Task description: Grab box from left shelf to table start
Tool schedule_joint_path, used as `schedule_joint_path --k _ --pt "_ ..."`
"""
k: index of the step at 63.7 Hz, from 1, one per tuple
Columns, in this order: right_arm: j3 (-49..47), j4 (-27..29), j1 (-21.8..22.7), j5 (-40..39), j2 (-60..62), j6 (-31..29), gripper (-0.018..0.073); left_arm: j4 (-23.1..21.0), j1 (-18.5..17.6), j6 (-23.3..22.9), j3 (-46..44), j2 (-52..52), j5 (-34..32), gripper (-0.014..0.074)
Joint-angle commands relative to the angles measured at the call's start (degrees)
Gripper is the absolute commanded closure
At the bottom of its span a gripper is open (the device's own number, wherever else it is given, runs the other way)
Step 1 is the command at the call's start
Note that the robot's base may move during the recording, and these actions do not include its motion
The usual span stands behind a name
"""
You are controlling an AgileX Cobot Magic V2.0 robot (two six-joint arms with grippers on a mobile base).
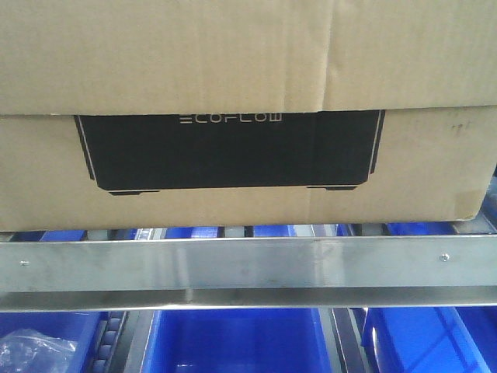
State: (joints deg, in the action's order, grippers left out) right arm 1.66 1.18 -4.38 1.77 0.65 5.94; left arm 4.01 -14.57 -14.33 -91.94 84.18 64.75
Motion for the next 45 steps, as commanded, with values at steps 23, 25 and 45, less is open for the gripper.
schedule_joint_path --k 23,25,45 --pt "-0.98 0.18 -0.04 -4.77 0.71 -0.58 0.0511 1.73 -0.26 -1.31 -1.97 0.11 -1.71 0.0358" --pt "-0.98 0.18 -0.04 -4.77 0.71 -0.58 0.0511 1.73 -0.26 -1.31 -1.97 0.24 -1.71 0.0367" --pt "-0.98 0.18 -0.04 -4.77 0.71 -0.58 0.0511 1.73 -0.26 -1.31 -1.97 0.24 -1.94 0.0558"
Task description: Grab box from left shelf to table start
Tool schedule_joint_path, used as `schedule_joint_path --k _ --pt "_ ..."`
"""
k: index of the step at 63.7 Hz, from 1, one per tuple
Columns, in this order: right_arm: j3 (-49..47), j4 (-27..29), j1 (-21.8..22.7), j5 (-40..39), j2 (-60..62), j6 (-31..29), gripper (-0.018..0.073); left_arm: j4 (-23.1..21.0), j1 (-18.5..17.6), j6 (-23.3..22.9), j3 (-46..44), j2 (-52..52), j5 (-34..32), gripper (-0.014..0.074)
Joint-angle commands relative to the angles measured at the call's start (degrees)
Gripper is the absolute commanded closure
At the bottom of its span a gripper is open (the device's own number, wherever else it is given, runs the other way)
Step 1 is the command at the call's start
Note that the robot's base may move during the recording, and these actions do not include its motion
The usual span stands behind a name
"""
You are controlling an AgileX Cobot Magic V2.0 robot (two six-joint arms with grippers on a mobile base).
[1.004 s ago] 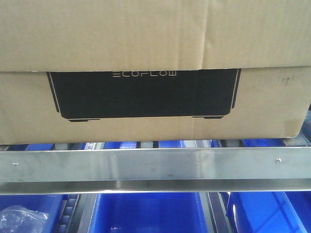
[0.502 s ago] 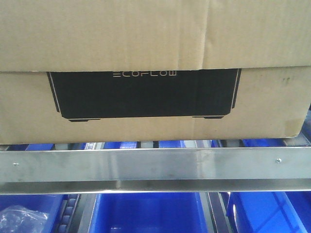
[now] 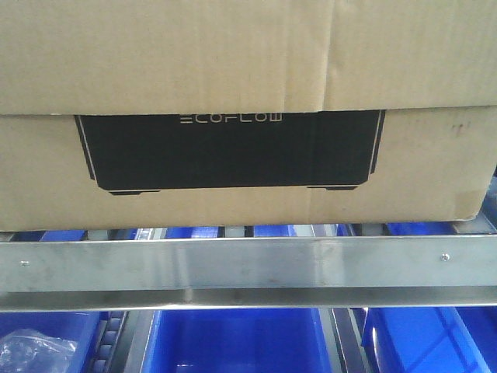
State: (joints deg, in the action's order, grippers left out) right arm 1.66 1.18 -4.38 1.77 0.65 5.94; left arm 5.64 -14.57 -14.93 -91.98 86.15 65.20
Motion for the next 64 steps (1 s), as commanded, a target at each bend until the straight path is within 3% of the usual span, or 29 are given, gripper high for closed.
schedule_joint_path --k 1,12,64 --pt "-0.98 0.18 -0.04 -4.77 0.71 -0.58 0.0511 0.11 -0.26 -0.71 -1.93 -1.73 -2.39 0.0570" --pt "-0.98 0.18 -0.04 -4.77 0.71 -0.58 0.0511 0.11 -0.26 -0.71 -1.93 -1.73 -2.39 0.0701" --pt "-0.98 -0.76 -0.04 -4.77 0.71 -0.69 0.0511 -0.39 -0.26 -0.71 -1.93 -1.73 -2.39 0.0699"
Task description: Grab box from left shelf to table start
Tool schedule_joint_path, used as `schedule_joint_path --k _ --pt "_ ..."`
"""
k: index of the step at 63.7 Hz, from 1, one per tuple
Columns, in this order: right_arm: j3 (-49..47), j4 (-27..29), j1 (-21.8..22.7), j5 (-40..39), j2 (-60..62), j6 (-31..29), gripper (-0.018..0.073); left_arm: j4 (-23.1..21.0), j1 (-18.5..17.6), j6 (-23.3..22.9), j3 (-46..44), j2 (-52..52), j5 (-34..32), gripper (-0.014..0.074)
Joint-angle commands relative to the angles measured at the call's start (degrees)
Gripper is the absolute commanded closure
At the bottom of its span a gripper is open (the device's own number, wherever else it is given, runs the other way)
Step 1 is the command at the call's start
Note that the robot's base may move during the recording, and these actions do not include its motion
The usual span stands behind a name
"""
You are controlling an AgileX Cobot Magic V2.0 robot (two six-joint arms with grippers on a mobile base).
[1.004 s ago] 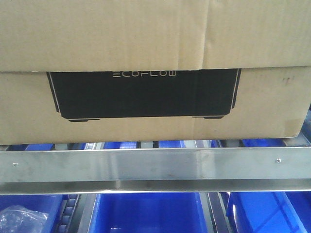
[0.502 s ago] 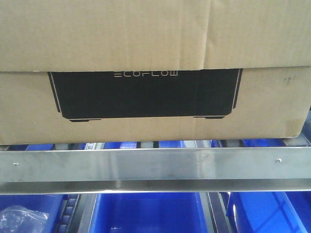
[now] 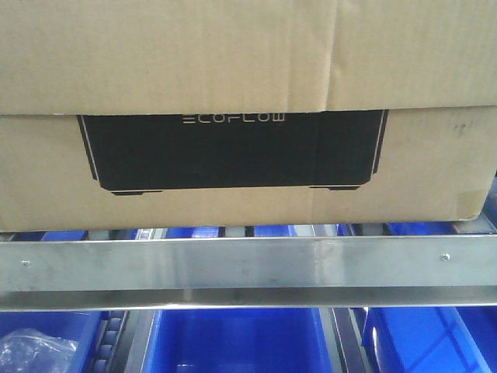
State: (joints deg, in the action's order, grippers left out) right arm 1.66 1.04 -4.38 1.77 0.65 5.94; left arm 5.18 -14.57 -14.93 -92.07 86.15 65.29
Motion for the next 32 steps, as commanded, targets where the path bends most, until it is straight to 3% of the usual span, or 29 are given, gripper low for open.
schedule_joint_path --k 1,21,32 --pt "-0.98 -0.62 -0.04 -4.77 0.71 -0.69 0.0511 0.07 -0.26 -0.71 -1.84 -1.73 -2.48 0.0699" --pt "-1.29 -0.62 -0.04 -4.66 0.71 -0.69 0.0511 0.07 -0.26 -0.71 -1.84 -1.73 -2.48 0.0699" --pt "-7.12 -0.69 -0.04 8.70 0.60 -0.69 0.0511 0.07 -0.26 -0.71 -1.84 -1.73 -2.48 0.0699"
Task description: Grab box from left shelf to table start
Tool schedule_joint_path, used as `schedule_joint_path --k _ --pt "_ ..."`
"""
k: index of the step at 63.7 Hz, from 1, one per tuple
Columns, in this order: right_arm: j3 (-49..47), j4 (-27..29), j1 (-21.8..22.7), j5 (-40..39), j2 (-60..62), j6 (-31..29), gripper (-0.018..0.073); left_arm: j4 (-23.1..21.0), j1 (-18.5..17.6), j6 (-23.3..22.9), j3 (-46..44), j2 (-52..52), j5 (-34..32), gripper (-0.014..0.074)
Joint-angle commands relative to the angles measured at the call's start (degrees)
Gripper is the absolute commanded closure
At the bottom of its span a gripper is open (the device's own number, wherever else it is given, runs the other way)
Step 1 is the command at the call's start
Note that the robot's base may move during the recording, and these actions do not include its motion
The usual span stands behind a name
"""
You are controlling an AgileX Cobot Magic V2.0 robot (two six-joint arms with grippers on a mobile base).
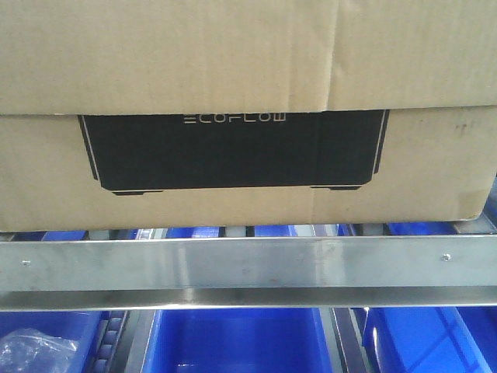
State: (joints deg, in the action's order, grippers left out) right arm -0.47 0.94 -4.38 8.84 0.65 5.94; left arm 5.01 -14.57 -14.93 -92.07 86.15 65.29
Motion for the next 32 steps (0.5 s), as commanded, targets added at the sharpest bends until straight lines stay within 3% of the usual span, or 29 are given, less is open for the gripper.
schedule_joint_path --k 1,15,32 --pt "-6.05 -0.94 -0.04 2.88 0.52 -0.69 0.0511 0.23 -0.26 -0.71 -1.84 -1.73 -2.48 0.0699" --pt "-17.89 -2.11 -0.04 18.51 -3.82 -0.69 0.0511 0.23 -0.26 -0.71 -1.84 -1.73 -2.48 0.0699" --pt "-23.39 -2.41 -0.04 15.99 -7.34 -0.69 0.0511 0.23 -0.26 -0.71 -1.84 -1.73 -2.48 0.0699"
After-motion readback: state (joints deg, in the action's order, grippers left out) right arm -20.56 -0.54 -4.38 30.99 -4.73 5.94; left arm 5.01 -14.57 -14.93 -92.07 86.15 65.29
